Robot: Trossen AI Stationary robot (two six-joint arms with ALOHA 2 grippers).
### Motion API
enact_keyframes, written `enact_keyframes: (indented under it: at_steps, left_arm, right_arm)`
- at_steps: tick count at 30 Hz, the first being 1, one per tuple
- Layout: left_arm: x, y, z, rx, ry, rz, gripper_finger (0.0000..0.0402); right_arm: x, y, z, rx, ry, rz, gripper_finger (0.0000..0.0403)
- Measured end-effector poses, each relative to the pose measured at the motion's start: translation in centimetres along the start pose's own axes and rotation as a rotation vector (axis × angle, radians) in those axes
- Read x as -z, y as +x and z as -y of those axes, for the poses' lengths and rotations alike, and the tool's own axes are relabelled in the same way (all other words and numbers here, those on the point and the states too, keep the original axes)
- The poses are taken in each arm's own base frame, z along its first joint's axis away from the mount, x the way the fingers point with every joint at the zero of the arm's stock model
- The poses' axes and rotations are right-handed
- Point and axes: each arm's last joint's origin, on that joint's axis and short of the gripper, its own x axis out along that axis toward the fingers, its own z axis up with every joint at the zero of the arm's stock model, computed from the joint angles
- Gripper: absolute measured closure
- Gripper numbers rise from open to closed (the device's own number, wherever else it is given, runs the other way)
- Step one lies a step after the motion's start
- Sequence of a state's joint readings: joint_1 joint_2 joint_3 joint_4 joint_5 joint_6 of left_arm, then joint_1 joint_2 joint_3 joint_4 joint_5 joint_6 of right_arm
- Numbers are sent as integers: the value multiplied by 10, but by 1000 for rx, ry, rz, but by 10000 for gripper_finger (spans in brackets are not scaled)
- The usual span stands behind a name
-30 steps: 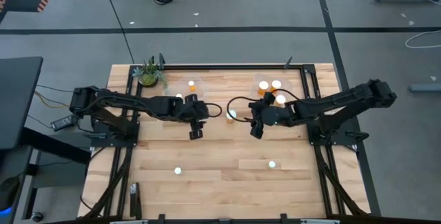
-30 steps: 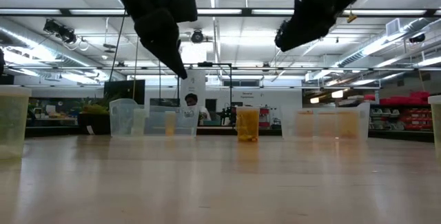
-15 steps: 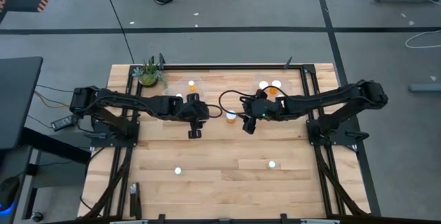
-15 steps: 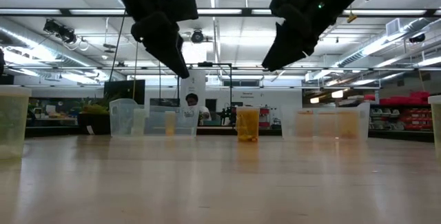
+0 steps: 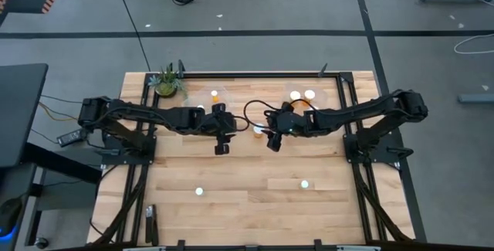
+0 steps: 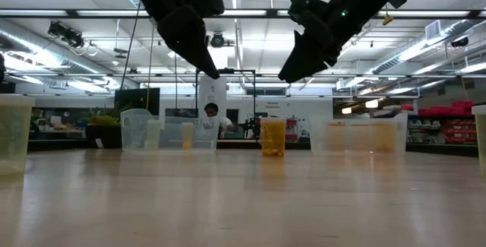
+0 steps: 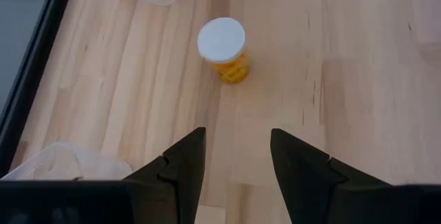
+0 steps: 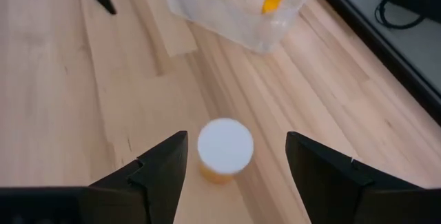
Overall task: Pick and place medicine bottles into bin by pill shape (circle, oval)
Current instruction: Put the big orange pill bottle into the right transparent bin
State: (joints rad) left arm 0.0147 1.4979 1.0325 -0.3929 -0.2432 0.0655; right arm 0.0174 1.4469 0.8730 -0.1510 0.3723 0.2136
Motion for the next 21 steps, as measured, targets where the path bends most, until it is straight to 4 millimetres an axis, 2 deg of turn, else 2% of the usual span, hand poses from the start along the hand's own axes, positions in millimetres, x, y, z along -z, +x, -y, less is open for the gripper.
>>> enact_keyframes:
  at_steps: [7,14,17,19,21]
  left_arm:
    - [-4,0,0,-2,-11,39,230]
    - [-14,-3,-2,-5,-2,104,230]
    - [-12,-14,-3,-4,22,114,230]
    - [-16,-25,-5,-7,16,181,230]
    - [-12,-34,-6,3,15,210,230]
  right_arm:
    - [-1,5,-1,-10,16,10,151]
    - [0,1,1,-6,6,-4,151]
    - [-1,0,2,-6,3,4,150]
    - [-1,0,2,-5,5,-1,151]
    - [-1,0,2,-3,10,0,151]
